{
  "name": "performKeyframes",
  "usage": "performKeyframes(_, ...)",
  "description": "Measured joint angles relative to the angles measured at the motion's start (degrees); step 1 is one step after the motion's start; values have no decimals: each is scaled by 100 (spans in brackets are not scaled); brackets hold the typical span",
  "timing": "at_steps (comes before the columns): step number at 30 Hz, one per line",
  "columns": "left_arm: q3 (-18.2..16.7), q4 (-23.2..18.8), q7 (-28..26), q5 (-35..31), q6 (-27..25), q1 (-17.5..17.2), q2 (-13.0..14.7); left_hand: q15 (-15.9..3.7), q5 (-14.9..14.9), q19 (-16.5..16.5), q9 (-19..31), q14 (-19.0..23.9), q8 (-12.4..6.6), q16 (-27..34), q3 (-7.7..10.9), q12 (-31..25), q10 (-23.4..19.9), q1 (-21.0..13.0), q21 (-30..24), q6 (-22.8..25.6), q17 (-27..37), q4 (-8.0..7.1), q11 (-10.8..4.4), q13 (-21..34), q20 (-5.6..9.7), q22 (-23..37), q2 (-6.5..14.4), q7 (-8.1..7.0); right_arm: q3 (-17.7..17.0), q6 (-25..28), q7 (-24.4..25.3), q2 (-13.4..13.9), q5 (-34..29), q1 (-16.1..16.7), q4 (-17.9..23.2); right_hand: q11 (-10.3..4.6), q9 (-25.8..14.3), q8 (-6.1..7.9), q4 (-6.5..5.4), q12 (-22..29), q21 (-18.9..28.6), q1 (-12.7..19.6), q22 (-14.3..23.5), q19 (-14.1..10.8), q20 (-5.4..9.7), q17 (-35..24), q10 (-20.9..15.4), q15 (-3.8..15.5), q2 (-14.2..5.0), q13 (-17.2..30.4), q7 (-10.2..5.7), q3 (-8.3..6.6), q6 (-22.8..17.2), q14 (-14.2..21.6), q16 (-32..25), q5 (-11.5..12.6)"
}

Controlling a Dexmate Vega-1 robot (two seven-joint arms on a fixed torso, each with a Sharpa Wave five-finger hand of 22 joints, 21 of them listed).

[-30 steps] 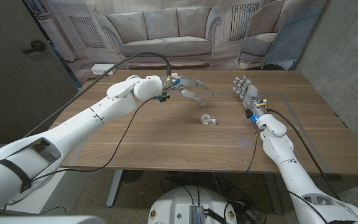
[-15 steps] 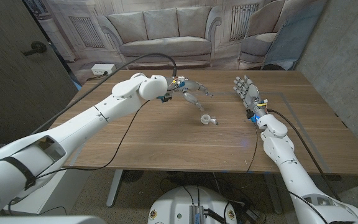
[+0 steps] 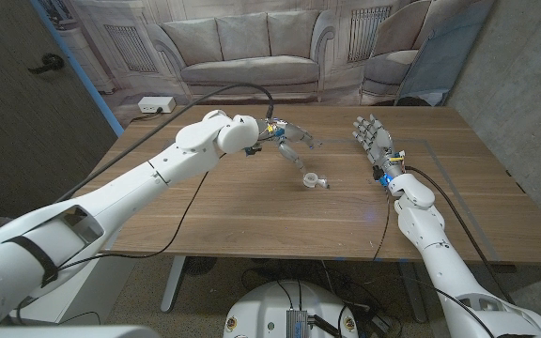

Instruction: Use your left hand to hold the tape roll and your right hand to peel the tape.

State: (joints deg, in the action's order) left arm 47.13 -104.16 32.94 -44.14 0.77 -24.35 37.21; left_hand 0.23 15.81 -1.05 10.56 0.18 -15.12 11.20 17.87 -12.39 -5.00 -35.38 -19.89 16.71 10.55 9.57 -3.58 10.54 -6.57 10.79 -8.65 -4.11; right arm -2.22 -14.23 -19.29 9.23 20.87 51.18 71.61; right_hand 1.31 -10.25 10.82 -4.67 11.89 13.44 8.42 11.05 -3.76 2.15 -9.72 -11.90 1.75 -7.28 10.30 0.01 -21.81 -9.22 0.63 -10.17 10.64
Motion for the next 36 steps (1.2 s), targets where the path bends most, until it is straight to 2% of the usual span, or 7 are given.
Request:
performKeyframes(14,148,152,234,-545,85,76,-219,-22,81,8,26,-22,-62,0,-16,0,-30,-196,40,285,0,-17,-31,0,58,0,30,-39,-63,0,-64,-43,59,45,13,30,0,0,-24,0,0,0,0,0,0,0,-30,0,0,0,0,24,0,0,0,0)
performKeyframes(16,166,167,234,-617,96,77,-242,-22,81,-9,26,-22,-62,0,-16,0,-30,-262,62,285,0,-17,-30,0,75,15,-22,-39,-78,0,-74,-54,64,55,15,30,0,0,-24,0,0,0,0,0,0,0,-30,0,0,0,0,24,0,0,0,0)
performKeyframes(30,233,335,99,-1026,231,36,-390,-45,124,-9,26,1,-62,1,-40,0,-114,-348,62,397,0,-41,-74,0,74,29,61,-49,-133,0,-110,-83,93,120,41,30,0,0,-24,0,0,0,0,0,0,0,-30,0,0,0,-1,23,1,0,0,0)
performKeyframes(32,240,383,82,-1051,245,35,-418,-45,124,-9,25,1,-62,1,-56,0,-122,-414,62,419,-1,-57,-82,-1,74,29,-5,-71,-142,0,-114,-86,96,129,44,30,0,0,-24,0,0,0,0,0,0,0,-30,0,0,0,-1,23,1,0,0,0)
performKeyframes(36,266,456,72,-1091,302,35,-464,-45,124,-9,25,1,-62,1,-63,0,-122,-413,84,448,-1,-64,-82,-1,74,28,-5,-59,-151,0,-122,-92,100,142,47,30,-27,0,-24,0,0,0,0,0,0,0,-30,0,0,0,-1,23,1,0,0,0)
